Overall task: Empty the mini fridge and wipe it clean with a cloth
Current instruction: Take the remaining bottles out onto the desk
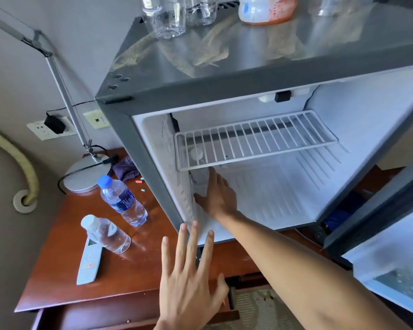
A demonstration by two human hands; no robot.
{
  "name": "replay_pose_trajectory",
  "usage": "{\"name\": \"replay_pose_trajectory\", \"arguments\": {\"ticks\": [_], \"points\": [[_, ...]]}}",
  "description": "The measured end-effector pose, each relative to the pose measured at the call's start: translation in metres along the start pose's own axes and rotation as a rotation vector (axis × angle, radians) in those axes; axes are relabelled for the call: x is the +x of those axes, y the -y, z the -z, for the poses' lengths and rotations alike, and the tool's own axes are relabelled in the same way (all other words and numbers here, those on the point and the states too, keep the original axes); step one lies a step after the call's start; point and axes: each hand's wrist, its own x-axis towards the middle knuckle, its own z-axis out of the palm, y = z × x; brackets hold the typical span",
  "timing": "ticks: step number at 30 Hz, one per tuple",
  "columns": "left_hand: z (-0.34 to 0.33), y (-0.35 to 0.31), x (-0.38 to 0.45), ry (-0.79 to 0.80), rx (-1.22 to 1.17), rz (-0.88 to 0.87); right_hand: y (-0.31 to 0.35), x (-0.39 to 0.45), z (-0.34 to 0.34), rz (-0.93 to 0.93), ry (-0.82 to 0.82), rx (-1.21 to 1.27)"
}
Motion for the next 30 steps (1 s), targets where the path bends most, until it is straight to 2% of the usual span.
{"name": "replay_pose_trajectory", "arguments": {"ticks": [3,5,11,15,19,22,27,30], "points": [[-0.005,0.000,-0.006,-0.029,0.015,-0.003,0.010,0.018,-0.006,-0.223,0.012,0.459],[-0.008,0.000,-0.007,-0.035,0.030,-0.001,0.014,0.032,-0.008,-0.255,-0.002,0.558],[-0.004,-0.005,-0.003,-0.066,-0.012,0.014,0.016,0.016,-0.002,-0.222,-0.015,0.376],[-0.001,-0.005,-0.009,-0.069,-0.062,0.038,0.010,-0.046,0.015,-0.232,-0.014,0.310],[0.009,-0.007,-0.020,-0.152,-0.217,0.062,0.004,-0.120,0.036,-0.277,-0.019,0.307],[0.024,-0.006,-0.023,-0.113,-0.369,0.190,0.005,-0.174,0.046,-0.279,0.020,0.369],[0.046,0.008,-0.047,0.142,-0.730,0.383,0.027,-0.230,0.036,-0.151,0.137,0.249],[0.053,0.029,-0.069,0.094,-0.879,0.505,0.052,-0.236,0.020,-0.047,0.238,0.166]]}}
